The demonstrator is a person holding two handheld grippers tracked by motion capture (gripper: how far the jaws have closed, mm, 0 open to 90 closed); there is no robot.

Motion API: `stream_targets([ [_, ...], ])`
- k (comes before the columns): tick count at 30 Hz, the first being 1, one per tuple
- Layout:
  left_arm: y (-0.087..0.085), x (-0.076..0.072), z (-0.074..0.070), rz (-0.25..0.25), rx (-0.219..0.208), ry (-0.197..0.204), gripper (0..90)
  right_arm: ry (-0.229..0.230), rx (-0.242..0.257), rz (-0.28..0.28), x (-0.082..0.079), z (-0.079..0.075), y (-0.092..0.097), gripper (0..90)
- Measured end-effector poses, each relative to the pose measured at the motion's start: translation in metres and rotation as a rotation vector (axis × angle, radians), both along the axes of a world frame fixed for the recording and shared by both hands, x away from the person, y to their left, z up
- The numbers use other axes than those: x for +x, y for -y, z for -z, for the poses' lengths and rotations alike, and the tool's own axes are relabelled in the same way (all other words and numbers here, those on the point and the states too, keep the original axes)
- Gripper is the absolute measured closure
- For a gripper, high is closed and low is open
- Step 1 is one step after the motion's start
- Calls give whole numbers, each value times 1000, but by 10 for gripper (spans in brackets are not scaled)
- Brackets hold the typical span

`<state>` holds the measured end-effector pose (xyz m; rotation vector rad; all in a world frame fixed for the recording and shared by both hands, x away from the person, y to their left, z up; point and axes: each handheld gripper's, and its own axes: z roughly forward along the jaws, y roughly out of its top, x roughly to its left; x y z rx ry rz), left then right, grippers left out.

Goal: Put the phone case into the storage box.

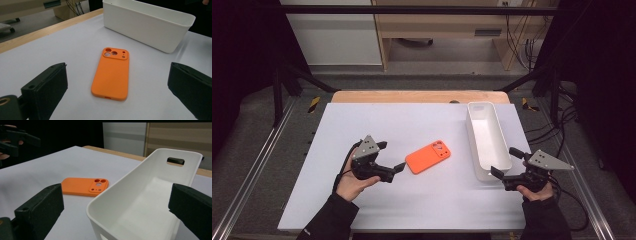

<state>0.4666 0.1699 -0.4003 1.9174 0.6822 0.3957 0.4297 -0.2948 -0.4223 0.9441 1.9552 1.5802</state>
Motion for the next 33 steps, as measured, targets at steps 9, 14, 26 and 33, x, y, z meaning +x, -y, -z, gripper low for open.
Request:
stream_targets([
  [9,17,10,1,15,19,-15,21,1,0,1,0,0,0,5],
  [14,27,16,0,22,26,-16,20,0,-1,-1,0,0,0,5],
  [26,44,33,0,30,53,-35,20,-1,-1,-5,0,0,0,5],
  [33,55,42,3,36,76,-52,20,-5,-3,-8,0,1,-1,5],
])
